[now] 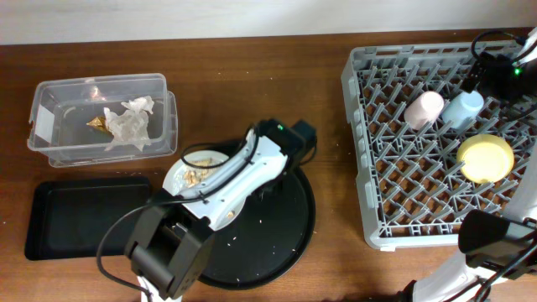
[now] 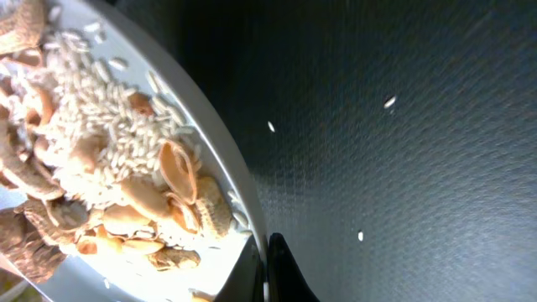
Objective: Sort waste into correct bins and load items into the dishwasher rack
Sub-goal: 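Lift the plate and carry it left over the black rectangular tray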
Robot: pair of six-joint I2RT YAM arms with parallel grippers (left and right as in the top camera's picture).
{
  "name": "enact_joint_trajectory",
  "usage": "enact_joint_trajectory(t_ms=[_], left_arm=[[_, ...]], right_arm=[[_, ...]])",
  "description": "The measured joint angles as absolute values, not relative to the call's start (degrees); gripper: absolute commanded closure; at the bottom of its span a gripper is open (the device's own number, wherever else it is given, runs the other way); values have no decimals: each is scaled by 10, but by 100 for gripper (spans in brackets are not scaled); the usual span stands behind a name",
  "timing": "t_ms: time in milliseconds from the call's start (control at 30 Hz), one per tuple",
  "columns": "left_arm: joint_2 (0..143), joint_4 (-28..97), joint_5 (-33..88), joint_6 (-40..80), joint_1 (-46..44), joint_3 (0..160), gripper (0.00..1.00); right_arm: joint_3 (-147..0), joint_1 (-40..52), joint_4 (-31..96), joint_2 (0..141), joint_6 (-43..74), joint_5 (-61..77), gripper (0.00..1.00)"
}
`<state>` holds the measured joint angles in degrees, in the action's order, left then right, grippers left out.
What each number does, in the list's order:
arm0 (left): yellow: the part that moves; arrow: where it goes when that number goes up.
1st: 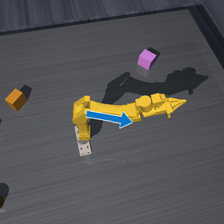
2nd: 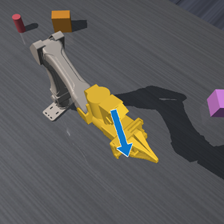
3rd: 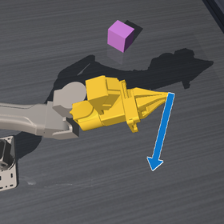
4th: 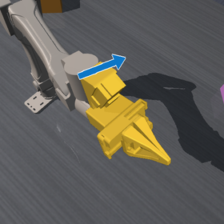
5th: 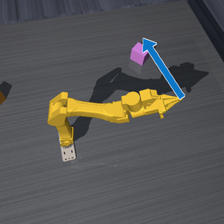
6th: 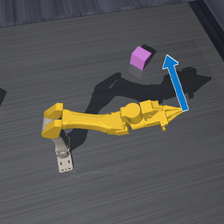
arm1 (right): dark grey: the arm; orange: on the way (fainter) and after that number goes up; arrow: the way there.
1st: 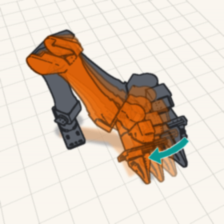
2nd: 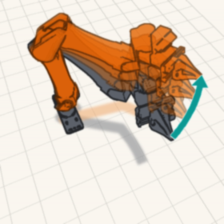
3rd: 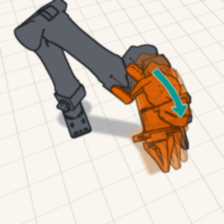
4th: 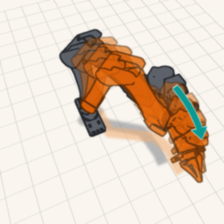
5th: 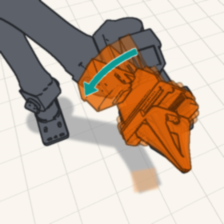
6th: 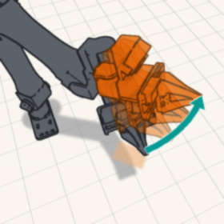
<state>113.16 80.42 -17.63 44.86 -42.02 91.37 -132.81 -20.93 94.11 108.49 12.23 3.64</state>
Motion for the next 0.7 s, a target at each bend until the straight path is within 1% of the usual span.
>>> enact_joint_trajectory(t_ms=[100,267,433,533,700], left_arm=[[1132,817,-177,449,-393,953,99],[1132,822,-167,448,-307,974,99],[1125,827,-149,441,-201,974,99],[1093,828,-142,432,-142,974,99],[1036,812,-96,408,-88,974,99]], right_arm=[[-1328,-209,941,1085,122,36,2],[-1328,-209,941,1085,122,36,2],[-1328,-209,941,1085,122,36,2],[-1328,-209,941,1085,122,36,1],[-1328,-209,941,1085,122,36,2]])
